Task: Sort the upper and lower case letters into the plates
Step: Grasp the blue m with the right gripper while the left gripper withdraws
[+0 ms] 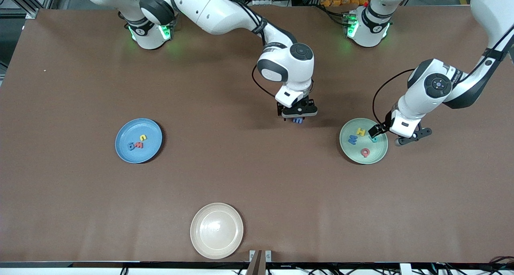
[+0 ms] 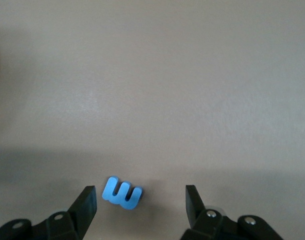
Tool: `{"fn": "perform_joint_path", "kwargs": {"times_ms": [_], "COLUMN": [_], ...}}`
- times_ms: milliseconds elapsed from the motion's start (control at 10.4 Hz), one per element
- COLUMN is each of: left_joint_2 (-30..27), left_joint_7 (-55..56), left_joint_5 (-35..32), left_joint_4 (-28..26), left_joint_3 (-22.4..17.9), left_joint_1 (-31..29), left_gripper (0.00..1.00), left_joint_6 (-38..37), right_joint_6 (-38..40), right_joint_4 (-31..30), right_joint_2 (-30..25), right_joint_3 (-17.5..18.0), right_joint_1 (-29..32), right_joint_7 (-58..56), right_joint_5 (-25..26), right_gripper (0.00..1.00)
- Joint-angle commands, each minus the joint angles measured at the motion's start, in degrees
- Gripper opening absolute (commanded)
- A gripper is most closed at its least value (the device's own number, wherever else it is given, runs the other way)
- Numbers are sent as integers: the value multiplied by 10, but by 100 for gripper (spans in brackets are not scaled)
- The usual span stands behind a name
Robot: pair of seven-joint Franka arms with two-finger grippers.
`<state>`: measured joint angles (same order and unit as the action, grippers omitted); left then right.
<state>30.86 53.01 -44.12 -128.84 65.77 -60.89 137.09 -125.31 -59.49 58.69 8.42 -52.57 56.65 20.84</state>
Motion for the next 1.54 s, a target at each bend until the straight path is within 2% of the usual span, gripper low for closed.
{"fn": "perform_joint_path", "kwargs": {"times_ms": [0,288,577,769,961,1153,1441], "left_joint_2": [-20,-15,-34,-61,-106,-146,-180], "left_joint_7": [-43,-49,-59,-125,-211,-286,-373], "left_joint_5": [10,18,58,141,257,338,408], "left_joint_4": [53,134,196,265,311,332,361], "left_joint_3": [21,54,38,-45,-155,-305,-502], "left_joint_1": [3,16,65,149,219,324,463], "left_gripper": [100,100,100,100,100,100,100], "left_joint_6": [-74,-146,-192,-264,-276,-287,-320], "right_joint_6": [9,6,-2,-24,-34,-37,-49], "right_joint_4": [21,19,17,16,15,13,13], "right_joint_2": [3,0,4,6,14,18,35], "right_joint_3": [-4,-3,1,2,2,3,3], "right_joint_1": [-3,4,17,20,19,13,5], "right_joint_7": [-130,-334,-500,-570,-610,-621,-621], "right_joint_5": [19,17,-5,-49,-86,-95,-102], "right_gripper": [80,80,80,80,80,80,78]}}
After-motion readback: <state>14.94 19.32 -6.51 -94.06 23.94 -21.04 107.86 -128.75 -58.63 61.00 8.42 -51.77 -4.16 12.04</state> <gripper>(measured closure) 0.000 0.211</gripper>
